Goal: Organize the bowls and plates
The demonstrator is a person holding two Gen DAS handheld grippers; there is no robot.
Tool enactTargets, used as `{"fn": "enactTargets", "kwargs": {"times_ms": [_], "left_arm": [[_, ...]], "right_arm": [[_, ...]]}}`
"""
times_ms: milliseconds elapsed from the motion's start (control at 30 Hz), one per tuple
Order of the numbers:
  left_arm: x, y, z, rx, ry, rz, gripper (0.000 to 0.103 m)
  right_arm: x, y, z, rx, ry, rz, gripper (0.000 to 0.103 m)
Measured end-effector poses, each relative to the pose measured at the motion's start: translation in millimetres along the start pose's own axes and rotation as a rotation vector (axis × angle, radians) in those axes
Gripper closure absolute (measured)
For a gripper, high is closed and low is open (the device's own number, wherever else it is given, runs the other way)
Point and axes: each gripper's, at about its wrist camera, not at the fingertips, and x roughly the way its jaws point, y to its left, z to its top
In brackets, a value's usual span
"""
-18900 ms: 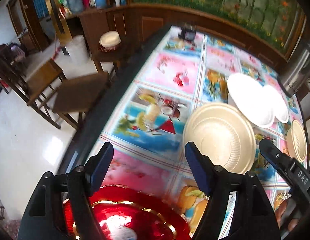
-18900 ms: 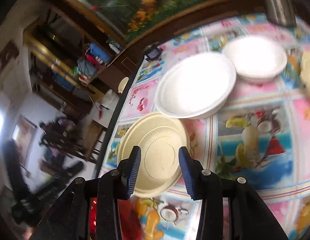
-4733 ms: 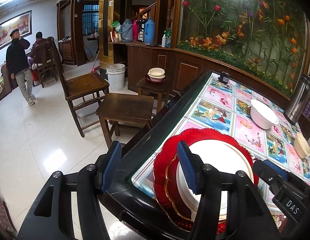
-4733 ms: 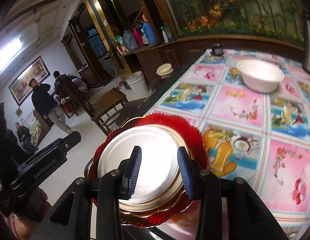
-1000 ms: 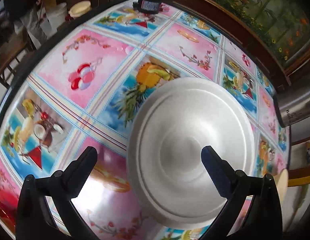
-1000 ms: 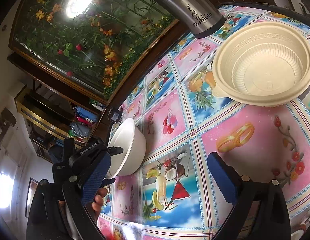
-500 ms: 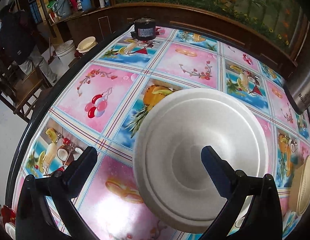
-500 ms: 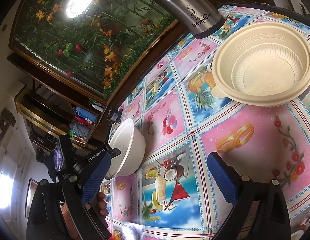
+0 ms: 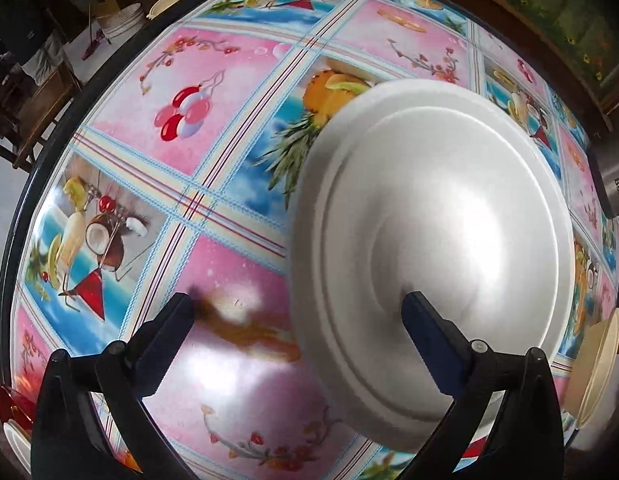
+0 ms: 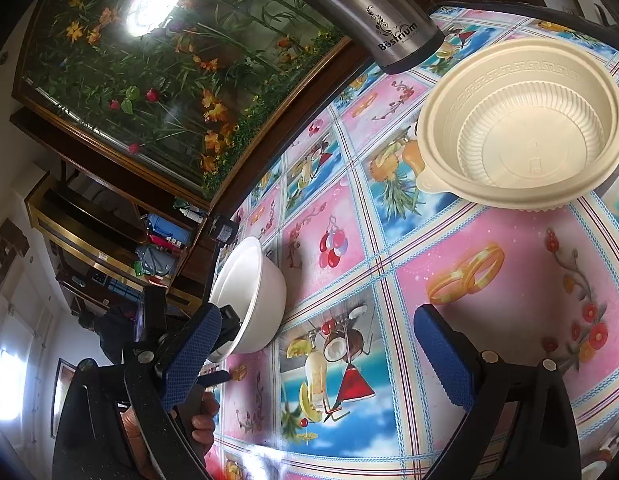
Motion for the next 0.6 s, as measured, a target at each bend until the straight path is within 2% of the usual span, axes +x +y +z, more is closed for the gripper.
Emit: {"fn": "enactTargets", "kwargs": {"times_ms": [100, 200, 367, 467, 600], "left_arm": [[-1.7, 4.5, -3.6, -0.016, 0.006, -0.010, 0.002], [-7.5, 4.5, -8.2, 0.000, -0.010, -0.036, 0.016], [-20.8, 1.0, -24.7, 0.038, -0.027, -0.102, 0.057], [-28.6, -4.7, -42.4, 0.100, -0.052, -0.110, 0.073], [-38.1, -10.8, -72.3, 0.200, -0.090, -0.089, 0.075]], "right_arm": [[-0.7, 1.5, -0.3, -0.011, -0.007, 0.001, 0.005], [-1.4, 4.1, -0.9, -0.029, -0.013, -0.006, 0.005], [-1.3, 7.1, -1.4, -0.049, -0.013, -0.015, 0.012], [-0.1, 6.6, -0.6, -0.048, -0.001, -0.015, 0.018], [2.6, 8.2, -0.4, -0.071, 0.018, -0.038, 0.028]]}}
